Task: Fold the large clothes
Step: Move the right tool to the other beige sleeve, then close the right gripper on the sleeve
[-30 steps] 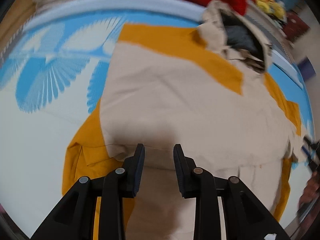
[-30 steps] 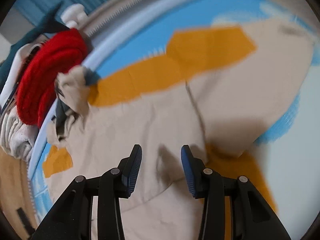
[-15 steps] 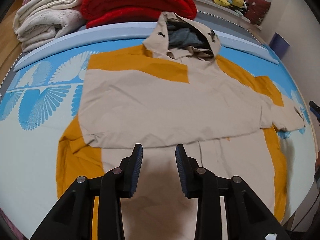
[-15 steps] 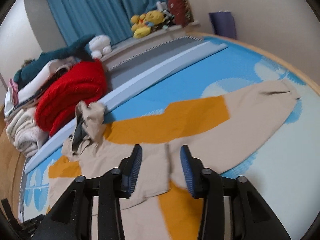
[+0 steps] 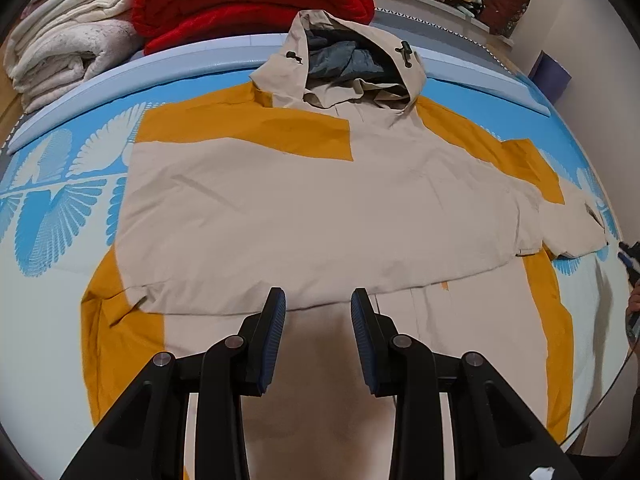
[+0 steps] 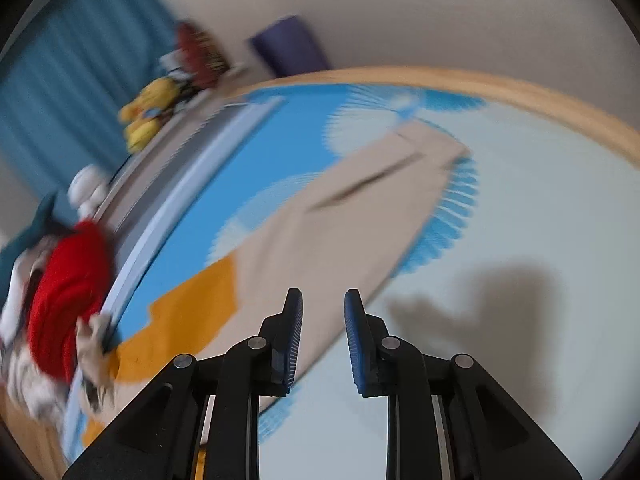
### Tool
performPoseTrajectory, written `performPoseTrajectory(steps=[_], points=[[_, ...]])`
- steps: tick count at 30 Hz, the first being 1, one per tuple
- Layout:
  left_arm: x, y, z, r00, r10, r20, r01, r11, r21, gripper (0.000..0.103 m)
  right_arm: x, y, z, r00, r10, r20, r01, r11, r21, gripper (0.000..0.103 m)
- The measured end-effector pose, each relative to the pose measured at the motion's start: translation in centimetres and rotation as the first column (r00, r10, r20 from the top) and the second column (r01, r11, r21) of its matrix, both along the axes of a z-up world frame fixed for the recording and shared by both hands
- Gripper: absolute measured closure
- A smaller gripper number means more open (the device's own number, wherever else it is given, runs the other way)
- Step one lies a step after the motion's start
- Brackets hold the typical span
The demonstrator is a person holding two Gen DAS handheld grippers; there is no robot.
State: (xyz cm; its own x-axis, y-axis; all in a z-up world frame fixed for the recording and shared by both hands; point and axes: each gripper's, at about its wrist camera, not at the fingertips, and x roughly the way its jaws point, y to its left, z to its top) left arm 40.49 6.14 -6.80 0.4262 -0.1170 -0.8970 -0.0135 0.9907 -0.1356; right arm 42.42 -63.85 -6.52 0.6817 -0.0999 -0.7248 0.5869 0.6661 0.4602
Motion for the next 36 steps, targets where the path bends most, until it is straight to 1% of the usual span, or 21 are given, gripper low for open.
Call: performPoseTrajectory(steps=[4,9,12,13,16,22,28,30,31,32,33,35,36], points=[[0.7,0.0,-0.7,1.000,-0.001,-0.014,0.001,1.000,-0.008,0.073,1.1,-2.3,-2.7,0.999,-0.045,-0.006,0.046,0.996,0.077,0.080],[1.3,0.6,-1.3,0.999,0.017,-0.027,-0.017,1.000,-0.010,0.073,2.9,-2.6,-5.0,0.998,-0.051,-0.022,0.053,0.993,0.101,0.080],[1.5,0.9,-1.5,0.999,0.024,-0.031,-0.025,1.000,-0.016,0.073,3.9,-2.9,-6.5,0.997,-0.059,-0.049,0.064,0.992,0.108,0.079],[1.6,1.0,-1.5,0.999,0.025,-0.032,-0.026,1.000,-0.017,0.073,4.2,-3.1,-6.9,0.996,-0.063,-0.055,0.069,0.992,0.110,0.079],[1.7,1.1,-1.6,0.999,0.028,-0.034,-0.029,0.999,-0.019,0.073,4.4,-3.7,-7.8,0.993,-0.091,-0.075,0.098,0.990,0.097,0.069],[2.0,1.3,-2.1,0.999,0.032,-0.044,-0.033,0.999,-0.024,0.073,4.2,-5.1,-8.2,0.990,-0.136,-0.020,0.138,0.981,0.133,0.067],[1.9,1.0,-2.3,0.999,0.020,-0.048,-0.021,1.000,-0.020,0.073,4.1,-6.8,-8.8,0.977,-0.206,0.051,0.192,0.960,0.202,0.067],[1.8,0.9,-2.3,0.999,0.018,-0.048,-0.020,1.000,-0.023,0.073,4.1,-6.8,-8.9,0.975,-0.215,0.065,0.198,0.959,0.202,0.067],[1.8,0.9,-2.3,0.999,0.018,-0.047,-0.020,0.999,-0.025,0.073,4.2,-6.7,-8.8,0.975,-0.213,0.066,0.197,0.961,0.196,0.068],[1.8,0.9,-2.2,0.999,0.018,-0.047,-0.019,0.999,-0.028,0.073,4.2,-6.6,-8.7,0.974,-0.215,0.070,0.199,0.962,0.187,0.075],[1.7,0.9,-2.2,0.999,0.017,-0.045,-0.019,0.999,-0.030,0.073,4.1,-6.5,-8.6,0.974,-0.217,0.070,0.201,0.963,0.180,0.089],[1.6,0.9,-2.0,0.999,0.017,-0.041,-0.018,0.999,-0.034,0.073,3.9,-6.2,-7.8,0.970,-0.226,0.089,0.213,0.967,0.141,0.097],[1.6,1.0,-1.9,0.999,0.019,-0.038,-0.021,0.999,-0.037,0.073,3.9,-6.0,-7.2,0.970,-0.224,0.096,0.212,0.970,0.115,0.099]])
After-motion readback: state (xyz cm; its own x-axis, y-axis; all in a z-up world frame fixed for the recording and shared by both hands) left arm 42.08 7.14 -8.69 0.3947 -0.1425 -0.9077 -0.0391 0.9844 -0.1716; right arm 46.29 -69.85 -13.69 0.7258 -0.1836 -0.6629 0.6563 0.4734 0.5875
